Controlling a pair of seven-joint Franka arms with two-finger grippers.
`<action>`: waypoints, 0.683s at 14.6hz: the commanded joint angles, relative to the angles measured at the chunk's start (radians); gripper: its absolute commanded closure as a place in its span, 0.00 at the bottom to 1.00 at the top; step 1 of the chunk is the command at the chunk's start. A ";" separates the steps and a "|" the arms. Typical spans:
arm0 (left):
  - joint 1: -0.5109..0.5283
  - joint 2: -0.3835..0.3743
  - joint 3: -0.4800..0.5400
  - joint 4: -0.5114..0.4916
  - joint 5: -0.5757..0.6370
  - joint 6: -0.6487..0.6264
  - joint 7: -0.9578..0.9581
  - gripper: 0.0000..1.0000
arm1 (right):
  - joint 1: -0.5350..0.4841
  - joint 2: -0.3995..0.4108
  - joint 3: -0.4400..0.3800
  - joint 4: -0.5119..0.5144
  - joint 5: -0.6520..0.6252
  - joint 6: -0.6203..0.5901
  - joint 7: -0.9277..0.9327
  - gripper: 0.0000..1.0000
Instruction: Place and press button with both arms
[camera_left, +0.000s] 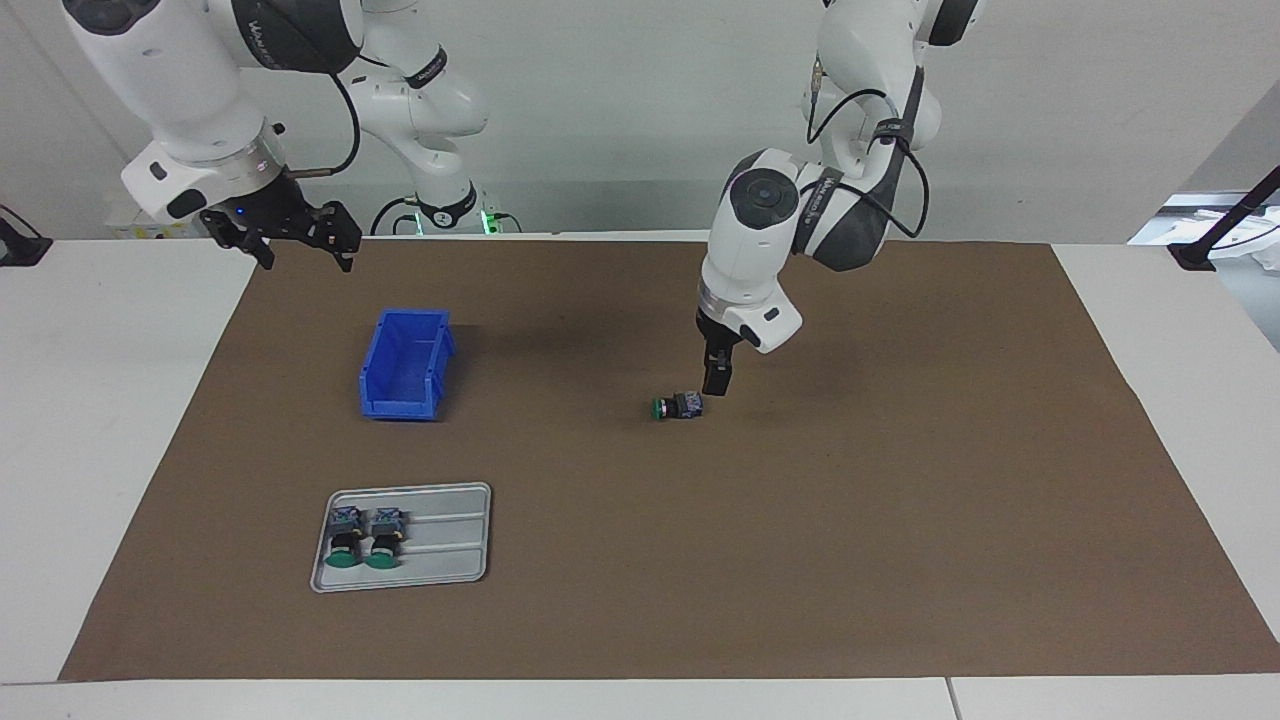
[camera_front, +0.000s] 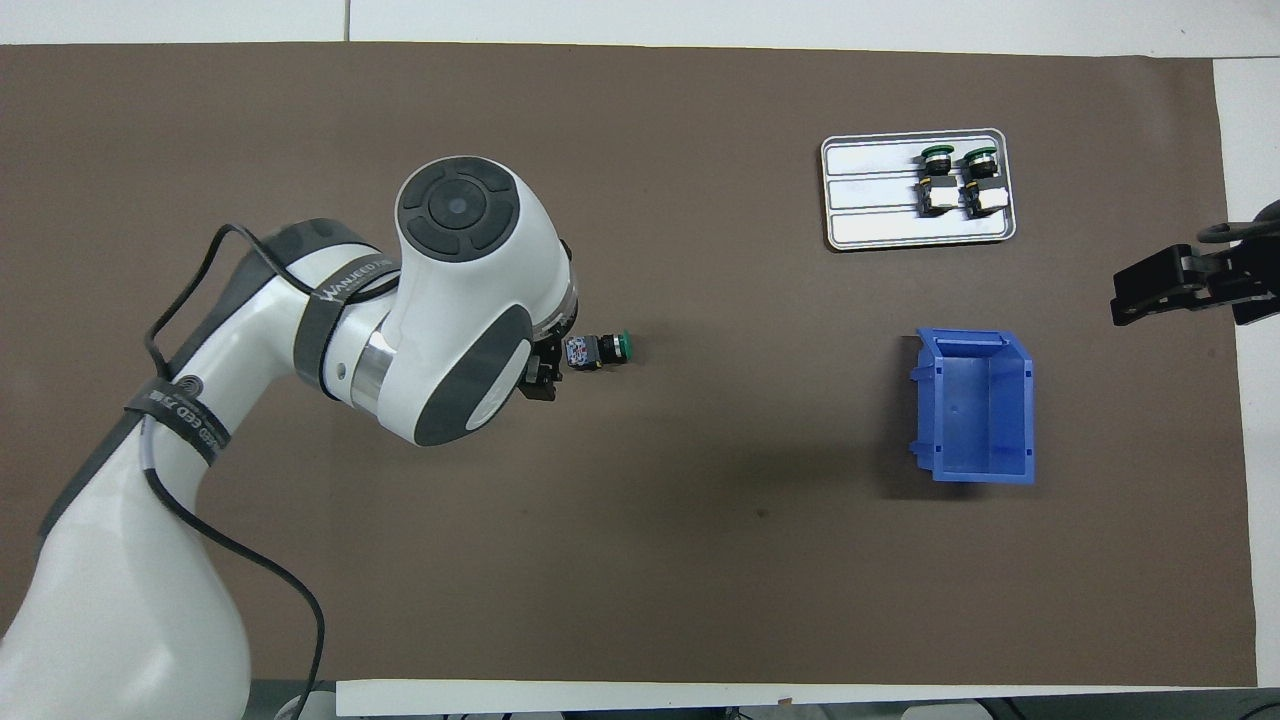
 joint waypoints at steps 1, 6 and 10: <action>-0.044 0.057 0.016 0.003 -0.003 0.070 -0.080 0.01 | -0.014 -0.021 0.004 -0.031 0.001 0.011 -0.029 0.01; -0.069 0.126 0.016 0.013 0.004 0.112 -0.151 0.01 | -0.010 -0.025 0.003 -0.031 0.001 0.010 -0.023 0.01; -0.069 0.146 0.019 0.012 0.004 0.139 -0.177 0.01 | -0.006 -0.027 0.003 -0.031 0.001 0.010 -0.023 0.01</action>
